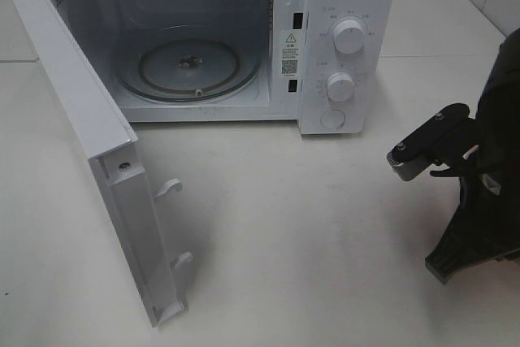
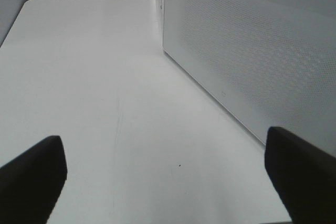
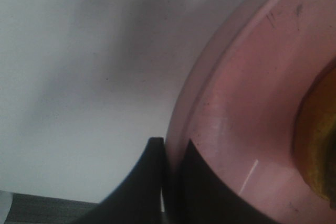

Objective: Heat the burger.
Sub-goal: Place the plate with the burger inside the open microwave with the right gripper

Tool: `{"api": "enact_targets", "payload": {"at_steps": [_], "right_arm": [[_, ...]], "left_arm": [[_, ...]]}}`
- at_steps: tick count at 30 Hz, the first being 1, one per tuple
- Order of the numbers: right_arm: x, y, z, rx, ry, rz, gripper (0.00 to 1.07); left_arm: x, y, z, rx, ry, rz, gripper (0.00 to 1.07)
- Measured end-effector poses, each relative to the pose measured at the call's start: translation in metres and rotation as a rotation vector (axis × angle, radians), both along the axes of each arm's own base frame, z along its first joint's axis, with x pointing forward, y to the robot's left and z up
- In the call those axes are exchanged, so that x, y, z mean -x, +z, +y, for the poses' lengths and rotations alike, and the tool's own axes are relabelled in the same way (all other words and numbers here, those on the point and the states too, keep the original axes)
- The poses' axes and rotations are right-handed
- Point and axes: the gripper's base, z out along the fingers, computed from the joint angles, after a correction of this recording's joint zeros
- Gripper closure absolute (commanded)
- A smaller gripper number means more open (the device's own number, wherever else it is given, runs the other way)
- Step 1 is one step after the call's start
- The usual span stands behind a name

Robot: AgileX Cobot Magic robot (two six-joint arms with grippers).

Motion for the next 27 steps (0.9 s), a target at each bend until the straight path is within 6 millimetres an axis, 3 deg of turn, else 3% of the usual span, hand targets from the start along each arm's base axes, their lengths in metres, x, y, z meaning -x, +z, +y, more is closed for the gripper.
{"api": "enact_targets", "payload": {"at_steps": [11,27], "right_arm": [[0.031,0.016,0.02,0.042,0.154,-0.022,1.07],[0.064,0.019,0.054,0.047,0.424,-0.027,1.07]], "left_arm": [[0.0,0.0,0.0,-0.001,0.0,0.0,0.1],[0.0,0.0,0.0,-0.001,0.0,0.0,0.1]]}}
